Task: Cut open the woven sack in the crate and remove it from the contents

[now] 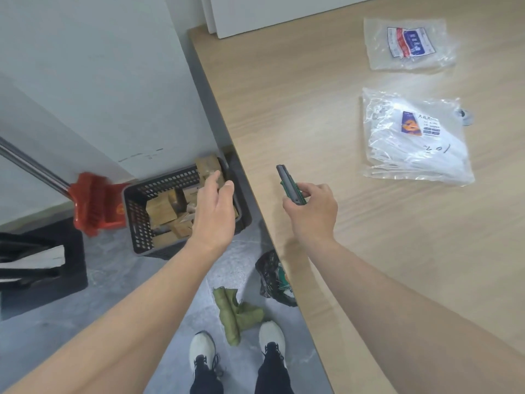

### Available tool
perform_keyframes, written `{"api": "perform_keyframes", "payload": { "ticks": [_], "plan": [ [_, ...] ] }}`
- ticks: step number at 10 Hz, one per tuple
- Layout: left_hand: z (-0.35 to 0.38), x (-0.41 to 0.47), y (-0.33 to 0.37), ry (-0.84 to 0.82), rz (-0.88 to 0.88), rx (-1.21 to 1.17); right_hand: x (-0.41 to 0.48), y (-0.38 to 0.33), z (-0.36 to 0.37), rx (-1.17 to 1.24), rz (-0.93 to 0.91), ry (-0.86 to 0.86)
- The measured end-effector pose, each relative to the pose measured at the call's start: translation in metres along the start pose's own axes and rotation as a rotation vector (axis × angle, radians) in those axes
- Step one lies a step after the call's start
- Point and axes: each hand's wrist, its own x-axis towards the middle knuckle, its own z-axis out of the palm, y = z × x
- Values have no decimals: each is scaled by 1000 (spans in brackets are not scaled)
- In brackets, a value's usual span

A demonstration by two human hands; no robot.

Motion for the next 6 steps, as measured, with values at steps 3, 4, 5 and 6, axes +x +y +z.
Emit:
{"api": "perform_keyframes", "payload": {
  "ticks": [3,4,5,6],
  "plan": [
    [16,16,-22,-30,-51,-35,10,25,17,-6,26,-8],
    [14,15,-26,-35,-62,-40,9,30,18,-20,58,-33],
    [5,11,-29,-13,-62,-68,6,30,16,-59,63,-36],
    [-7,8,-31,26,-50,-68,1,19,17,-140,0,29]
  ]
}}
